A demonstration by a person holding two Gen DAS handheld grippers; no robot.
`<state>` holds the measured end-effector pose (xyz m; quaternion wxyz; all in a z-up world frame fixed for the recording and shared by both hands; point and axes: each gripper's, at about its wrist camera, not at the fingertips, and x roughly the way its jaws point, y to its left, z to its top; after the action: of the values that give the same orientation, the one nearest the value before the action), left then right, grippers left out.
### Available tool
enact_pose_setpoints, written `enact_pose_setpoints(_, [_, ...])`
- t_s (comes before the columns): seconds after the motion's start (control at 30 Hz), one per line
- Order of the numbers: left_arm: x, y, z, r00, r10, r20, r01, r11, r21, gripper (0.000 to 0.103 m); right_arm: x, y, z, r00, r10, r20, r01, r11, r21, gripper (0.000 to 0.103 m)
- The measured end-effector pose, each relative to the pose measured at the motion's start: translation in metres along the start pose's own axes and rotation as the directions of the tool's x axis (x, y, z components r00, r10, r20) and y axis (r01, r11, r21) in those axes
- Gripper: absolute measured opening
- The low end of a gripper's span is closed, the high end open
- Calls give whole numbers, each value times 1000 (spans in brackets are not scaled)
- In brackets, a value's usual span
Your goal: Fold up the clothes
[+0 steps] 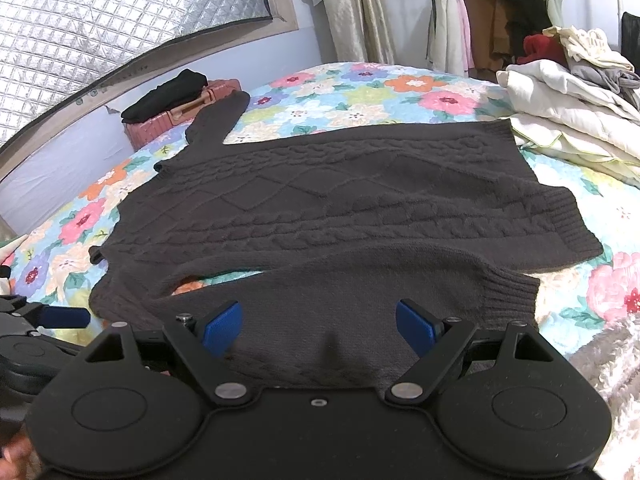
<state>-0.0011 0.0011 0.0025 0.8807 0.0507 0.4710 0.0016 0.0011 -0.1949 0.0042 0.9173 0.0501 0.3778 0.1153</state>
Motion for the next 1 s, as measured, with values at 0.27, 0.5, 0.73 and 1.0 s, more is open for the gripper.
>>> enact_pose_setpoints(0.27, [21, 39, 3, 999, -42, -7, 40, 991, -130, 103, 27, -11, -5, 992, 44, -115, -39, 998, 51, 88])
enact_pose_setpoints(0.5, [45, 69, -1, 988, -144, -47, 124, 948, -294, 100, 62, -10, -19, 955, 142, -261, -101, 981, 163, 88])
enact_pose_setpoints(0.73, [64, 74, -4, 986, -142, -93, 106, 942, -318, 99, 75, 6, -44, 902, 259, -344, -198, 959, 202, 88])
enact_pose_setpoints(1.0, [90, 87, -9, 977, -192, -95, 136, 897, -421, 99, 95, 0, -58, 917, 239, -320, -126, 934, 335, 88])
